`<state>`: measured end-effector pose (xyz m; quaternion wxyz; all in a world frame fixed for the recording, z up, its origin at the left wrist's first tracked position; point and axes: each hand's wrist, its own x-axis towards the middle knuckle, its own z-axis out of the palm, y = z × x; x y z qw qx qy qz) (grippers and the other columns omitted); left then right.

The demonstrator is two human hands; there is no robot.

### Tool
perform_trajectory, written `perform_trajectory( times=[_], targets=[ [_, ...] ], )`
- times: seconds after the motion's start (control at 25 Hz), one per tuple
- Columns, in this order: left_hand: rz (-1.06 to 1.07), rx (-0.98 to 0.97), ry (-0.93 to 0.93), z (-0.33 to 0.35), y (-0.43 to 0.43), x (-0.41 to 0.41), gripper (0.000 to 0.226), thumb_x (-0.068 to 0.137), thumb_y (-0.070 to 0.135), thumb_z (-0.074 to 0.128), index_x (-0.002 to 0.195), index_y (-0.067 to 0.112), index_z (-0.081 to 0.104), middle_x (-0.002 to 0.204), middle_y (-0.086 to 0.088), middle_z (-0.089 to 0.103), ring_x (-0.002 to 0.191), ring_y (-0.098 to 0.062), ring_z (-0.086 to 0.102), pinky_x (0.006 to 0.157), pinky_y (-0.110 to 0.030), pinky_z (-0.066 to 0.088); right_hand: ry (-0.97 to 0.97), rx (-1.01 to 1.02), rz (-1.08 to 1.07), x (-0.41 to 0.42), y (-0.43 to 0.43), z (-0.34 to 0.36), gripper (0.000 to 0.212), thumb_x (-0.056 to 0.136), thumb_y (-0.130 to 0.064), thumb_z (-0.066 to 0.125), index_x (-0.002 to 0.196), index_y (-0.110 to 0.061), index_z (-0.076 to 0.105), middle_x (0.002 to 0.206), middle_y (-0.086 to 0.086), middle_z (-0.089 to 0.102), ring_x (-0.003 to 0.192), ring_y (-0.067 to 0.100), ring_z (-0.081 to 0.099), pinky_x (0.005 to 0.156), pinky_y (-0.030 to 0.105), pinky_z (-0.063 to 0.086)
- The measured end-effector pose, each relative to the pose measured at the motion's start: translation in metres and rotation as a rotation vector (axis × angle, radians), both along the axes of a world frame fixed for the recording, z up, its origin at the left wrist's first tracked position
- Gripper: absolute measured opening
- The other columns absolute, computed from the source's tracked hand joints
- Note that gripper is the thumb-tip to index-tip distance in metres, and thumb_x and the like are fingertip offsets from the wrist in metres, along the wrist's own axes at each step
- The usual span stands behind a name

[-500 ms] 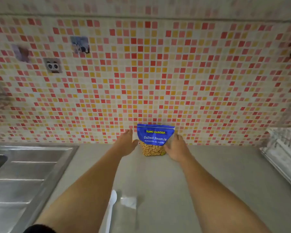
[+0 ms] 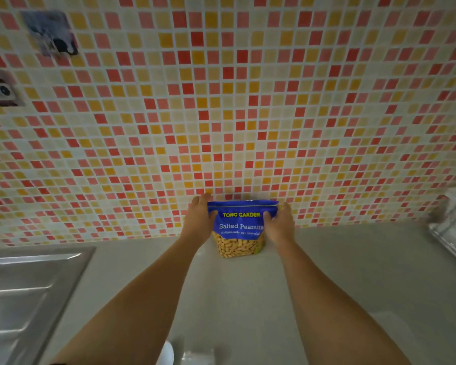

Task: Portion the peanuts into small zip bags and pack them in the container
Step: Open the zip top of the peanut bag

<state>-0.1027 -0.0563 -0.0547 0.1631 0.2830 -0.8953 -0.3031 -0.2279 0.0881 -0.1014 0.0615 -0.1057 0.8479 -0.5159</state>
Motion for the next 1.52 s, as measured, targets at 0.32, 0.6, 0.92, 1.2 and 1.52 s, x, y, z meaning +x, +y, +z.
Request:
perform_trajectory(
  times=[0.32,0.6,0.92,1.2,1.52],
  targets=[
    [-0.293,-0.196,-0.034,0.023,-0.008,0.024,0.022,0.091,0.01,0.055,0.106,0.0,0.067,0.103,-0.019,0.069,0.095,-0.03,0.061,0.077,-0.025,0.04,-0.054,-0.171,0.058,0.013,0.04,0.013,0.018,0.089,-0.013,0.06,0.101,0.0,0.059,0.095,0.012,0.061,0.084,0.018,0.056,0.072,0.027,0.039],
    [-0.417,-0.082,0.078,0.037,0.034,0.094,0.019,0.087,0.013,0.062,0.1,0.003,0.071,0.091,-0.013,0.073,0.072,-0.01,0.061,0.067,-0.022,0.053,0.046,-0.228,0.155,0.075,0.108,0.039,0.008,0.09,-0.01,0.059,0.085,-0.01,0.053,0.073,-0.004,0.055,0.06,-0.008,0.054,0.055,0.005,0.039],
    [-0.391,-0.046,0.129,0.01,0.115,0.189,0.014,0.086,0.011,0.063,0.095,0.006,0.073,0.088,-0.006,0.074,0.079,0.002,0.054,0.068,0.0,0.04,-0.028,-0.231,0.216,0.14,0.163,0.009,0.003,0.09,-0.009,0.057,0.092,-0.008,0.055,0.075,-0.005,0.057,0.058,-0.012,0.054,0.058,0.006,0.041],
    [-0.363,0.004,0.039,-0.005,0.142,0.205,0.013,0.086,0.014,0.063,0.095,0.011,0.071,0.087,0.0,0.072,0.07,0.011,0.056,0.066,-0.003,0.041,-0.084,-0.096,0.212,0.153,0.174,0.007,0.021,0.088,-0.017,0.061,0.106,-0.009,0.054,0.099,0.003,0.059,0.089,0.018,0.059,0.07,0.02,0.046],
    [-0.376,0.431,-0.148,0.022,0.152,0.173,0.022,0.091,0.03,0.057,0.094,0.013,0.071,0.089,-0.001,0.072,0.079,-0.008,0.066,0.069,-0.021,0.051,-0.398,-0.051,0.28,0.182,0.162,0.044,0.032,0.085,-0.042,0.061,0.074,-0.013,0.062,0.072,0.001,0.066,0.066,0.011,0.064,0.061,0.021,0.053]
  ],
)
